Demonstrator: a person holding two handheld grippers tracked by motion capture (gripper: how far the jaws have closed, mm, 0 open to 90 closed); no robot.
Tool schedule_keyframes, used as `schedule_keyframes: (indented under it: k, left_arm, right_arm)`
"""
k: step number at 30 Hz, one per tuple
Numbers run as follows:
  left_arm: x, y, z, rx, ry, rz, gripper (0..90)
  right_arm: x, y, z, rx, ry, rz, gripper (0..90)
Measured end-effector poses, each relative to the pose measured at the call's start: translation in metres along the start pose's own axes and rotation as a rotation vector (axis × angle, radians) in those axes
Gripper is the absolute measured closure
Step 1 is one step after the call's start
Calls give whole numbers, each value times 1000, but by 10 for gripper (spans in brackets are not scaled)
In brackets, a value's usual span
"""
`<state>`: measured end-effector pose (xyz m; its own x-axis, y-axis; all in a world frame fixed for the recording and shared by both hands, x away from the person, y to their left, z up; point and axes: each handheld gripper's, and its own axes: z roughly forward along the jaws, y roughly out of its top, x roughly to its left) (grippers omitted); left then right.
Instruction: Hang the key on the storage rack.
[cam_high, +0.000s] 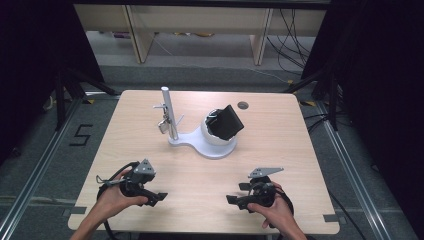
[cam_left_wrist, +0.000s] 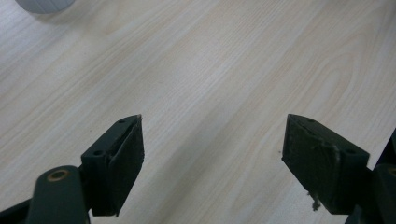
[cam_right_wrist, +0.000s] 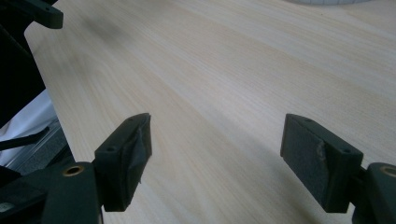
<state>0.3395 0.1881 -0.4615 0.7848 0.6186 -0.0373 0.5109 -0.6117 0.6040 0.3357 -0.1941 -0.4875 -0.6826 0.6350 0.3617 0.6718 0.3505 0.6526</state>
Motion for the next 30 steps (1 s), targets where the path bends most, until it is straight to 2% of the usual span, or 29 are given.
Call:
schedule_keyframes:
  k: [1,2,3,4,5,6,7,8,9,11,12,13,14,15,16,17,19,20,22,25,26,27,28,29,30]
  left_arm:
    - [-3,-3,2,-10,2,-9,205]
    - [-4,-5,2,-8,4,14,206]
    - [-8,-8,4,-12,4,9,206]
    - [-11,-10,5,19,1,28,205]
    - [-15,-12,6,18,-1,24,205]
    - [-18,-15,7,18,-10,34,205]
    - [-21,-17,7,19,-10,40,205]
    - [-25,-20,7,28,-14,47,205]
    - [-28,-22,7,34,-9,62,205]
    - [-33,-25,7,38,-9,71,205]
    - [-34,-27,7,47,-12,84,204]
    - [-36,-28,7,48,-14,80,204]
    - [-36,-30,8,52,-7,94,203]
    - [-37,-32,8,54,3,93,203]
    - [-36,-34,9,57,1,92,203]
    - [-36,-36,9,49,4,71,203]
    - [-36,-39,8,50,11,73,203]
    - [-36,-41,8,37,17,71,203]
    - [-38,-44,8,22,30,69,203]
    - [-42,-48,8,27,22,64,203]
    - [-42,-49,9,17,28,75,203]
    - [-44,-51,9,18,25,61,203]
    - [-45,-51,9,19,17,68,203]
    - [-47,-52,10,16,14,56,203]
    - [-47,-52,9,25,5,71,203]
  right_arm:
    - [0,0,0,0,-1,0,259]
    - [0,0,0,1,-3,0,259]
    - [0,0,0,2,-5,-2,259]
    - [0,-1,1,-5,-1,0,259]
    - [2,-1,1,0,8,17,259]
    - [1,-1,1,-1,-13,-6,259]
    - [1,-1,1,4,-7,-3,259]
    - [3,-1,1,7,-5,17,259]
    - [0,-1,1,4,-15,-10,259]
    - [2,-1,3,12,11,14,259]
    - [3,-1,3,12,-3,8,259]
    - [2,-1,3,8,14,1,259]
    - [3,-1,3,7,16,-1,259]
    - [4,-2,3,13,14,11,259]
    - [3,-2,3,8,9,-2,259]
    - [2,-2,3,8,11,-8,259]
    - [2,-2,3,13,12,-4,257]
    - [3,-2,3,17,-9,8,256]
    - [1,-2,3,12,-11,-27,255]
    - [2,-2,3,15,-13,-19,251]
    - [1,-2,4,15,-13,-17,251]
    - [3,-2,3,22,-11,5,251]
    - [3,-2,3,21,-13,2,251]
    - [3,-2,3,16,-10,-8,250]
    - [2,-2,3,15,-9,-17,250]
